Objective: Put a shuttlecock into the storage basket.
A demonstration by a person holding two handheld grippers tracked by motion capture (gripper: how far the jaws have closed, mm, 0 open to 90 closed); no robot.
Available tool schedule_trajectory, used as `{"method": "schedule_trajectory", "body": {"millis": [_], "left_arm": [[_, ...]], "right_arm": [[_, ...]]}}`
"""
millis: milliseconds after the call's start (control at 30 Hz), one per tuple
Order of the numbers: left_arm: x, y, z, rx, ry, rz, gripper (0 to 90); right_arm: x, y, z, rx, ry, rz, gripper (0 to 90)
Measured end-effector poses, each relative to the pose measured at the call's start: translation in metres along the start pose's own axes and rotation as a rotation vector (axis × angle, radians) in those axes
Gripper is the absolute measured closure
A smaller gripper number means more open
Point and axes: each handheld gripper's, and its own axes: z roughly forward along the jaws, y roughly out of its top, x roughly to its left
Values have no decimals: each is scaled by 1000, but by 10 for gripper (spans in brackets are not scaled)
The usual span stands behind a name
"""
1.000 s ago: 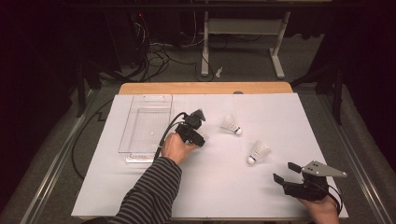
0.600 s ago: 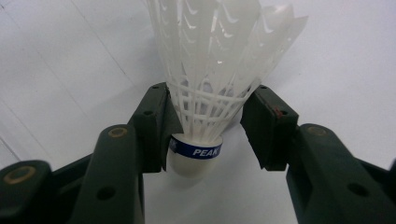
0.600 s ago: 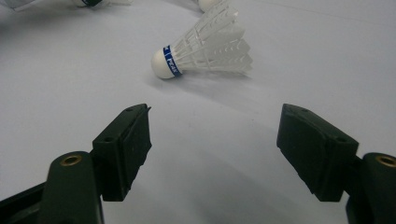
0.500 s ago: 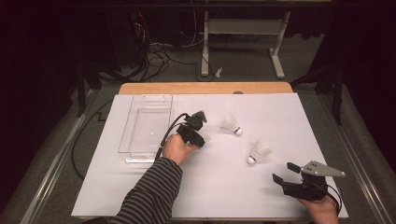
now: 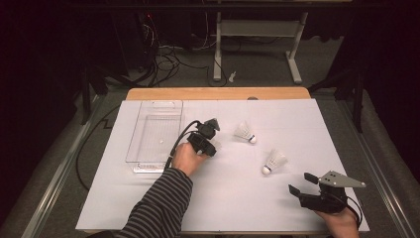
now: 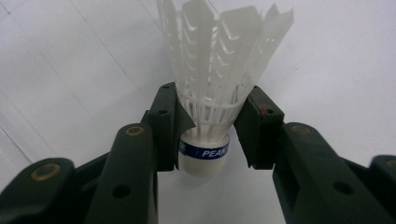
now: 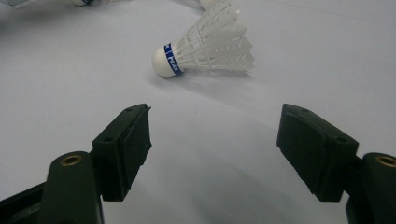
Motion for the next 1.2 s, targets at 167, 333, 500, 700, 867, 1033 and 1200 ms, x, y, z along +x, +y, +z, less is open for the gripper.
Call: {"method": "schedule_trajectory", "body": {"millis": [167,333,500,700,867,1033,1200], "left_arm": [[1,-1,0,-6,-4,0,648],[2,-1,-1,-8,-10,2,663],[2,-3,-2,-11,-17,4,667],[1,-4,-3,-14,-22,14,668],[0,-6,-6,-22,-31,17,669],[0,-9,-9,-37,-42,23,669],[1,-12,-12,-47,-50,28,669]], "right_arm": [[0,0,0,0,0,-1,264],[0,0,0,0,1,1,264],[0,0,0,0,-1,0,264],[0,0,0,0,0,-1,264],[0,0,0,0,0,-3,264],[0,0,0,1,1,-1,264],[0,0,0,1,-1,-1,264]]}}
